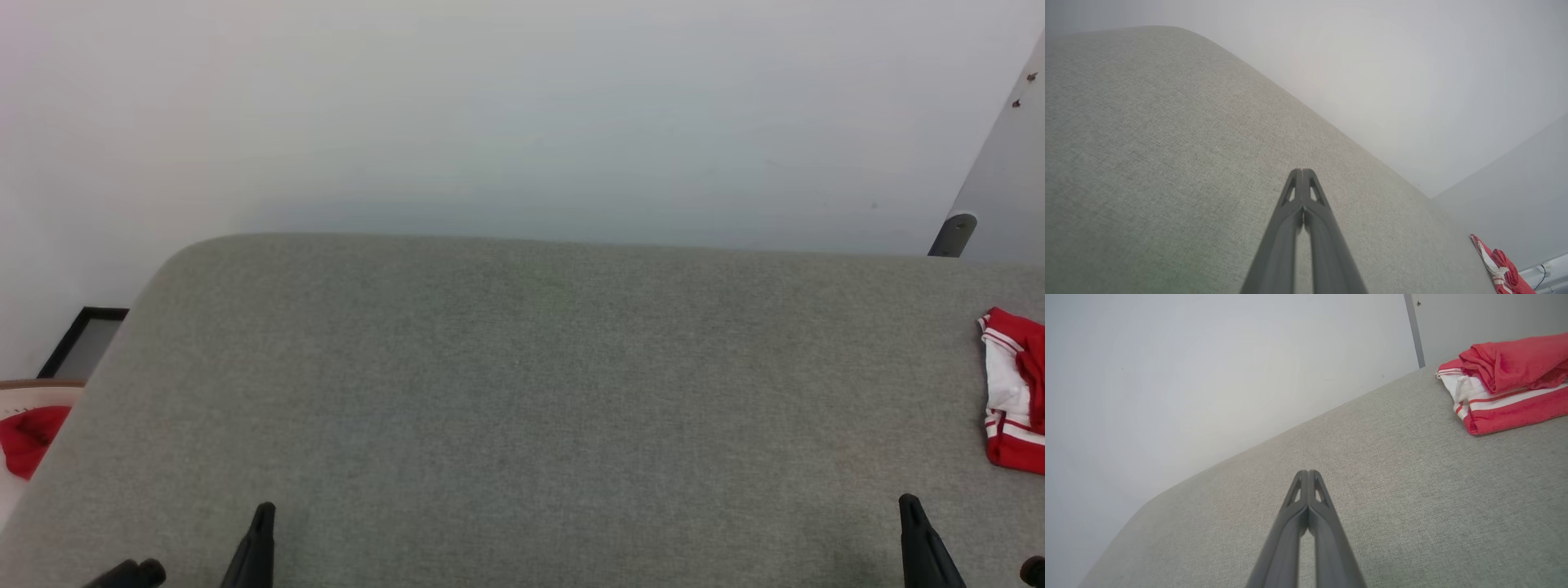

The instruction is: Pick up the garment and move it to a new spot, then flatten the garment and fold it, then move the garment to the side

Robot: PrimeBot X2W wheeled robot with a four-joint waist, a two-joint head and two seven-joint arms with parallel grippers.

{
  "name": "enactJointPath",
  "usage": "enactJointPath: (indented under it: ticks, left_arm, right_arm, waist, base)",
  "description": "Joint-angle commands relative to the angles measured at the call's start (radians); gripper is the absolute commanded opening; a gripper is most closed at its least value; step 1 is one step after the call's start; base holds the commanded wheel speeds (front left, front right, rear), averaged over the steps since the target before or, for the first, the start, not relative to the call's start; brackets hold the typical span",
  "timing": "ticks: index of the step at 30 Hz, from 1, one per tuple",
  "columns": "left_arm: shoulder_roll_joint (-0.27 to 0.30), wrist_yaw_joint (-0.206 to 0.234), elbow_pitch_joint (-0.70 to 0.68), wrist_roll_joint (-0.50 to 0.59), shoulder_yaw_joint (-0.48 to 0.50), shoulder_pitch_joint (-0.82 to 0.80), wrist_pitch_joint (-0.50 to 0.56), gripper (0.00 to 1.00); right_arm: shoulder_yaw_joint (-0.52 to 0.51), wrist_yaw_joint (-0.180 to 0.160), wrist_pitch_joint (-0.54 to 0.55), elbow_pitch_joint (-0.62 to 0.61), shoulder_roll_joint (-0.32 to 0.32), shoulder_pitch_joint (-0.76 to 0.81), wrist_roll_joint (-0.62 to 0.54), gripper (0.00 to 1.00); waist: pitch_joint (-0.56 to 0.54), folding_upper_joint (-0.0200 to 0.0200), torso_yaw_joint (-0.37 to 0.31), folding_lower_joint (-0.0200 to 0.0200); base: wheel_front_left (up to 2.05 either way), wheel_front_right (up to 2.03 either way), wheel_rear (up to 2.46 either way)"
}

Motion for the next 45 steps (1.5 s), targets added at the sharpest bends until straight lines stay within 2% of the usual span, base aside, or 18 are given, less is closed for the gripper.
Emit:
enactJointPath:
  ticks: [1,22,45]
  left_arm:
    - [0.004,-0.001,-0.011,-0.026,0.012,-0.026,0.005,0.0]
    - [-0.05,-0.001,-0.008,-0.247,0.048,-0.078,0.079,0.0]
    - [-0.099,-0.002,-0.005,-0.442,0.08,-0.124,0.144,0.0]
  right_arm:
    - [-0.004,0.0,0.008,-0.007,-0.002,-0.028,0.036,0.0]
    - [-0.007,0.0,0.079,0.026,-0.003,-0.094,0.344,0.0]
    - [-0.01,0.0,0.142,0.056,-0.003,-0.151,0.614,0.0]
  waist:
    - [0.001,0.0,-0.001,0.0]
    - [0.017,0.0,-0.016,0.0]
    - [0.035,0.0,-0.033,0.0]
  base:
    - [0.0,0.0,0.0]
    - [0.0,0.0,0.0]
    - [0.0,0.0,0.0]
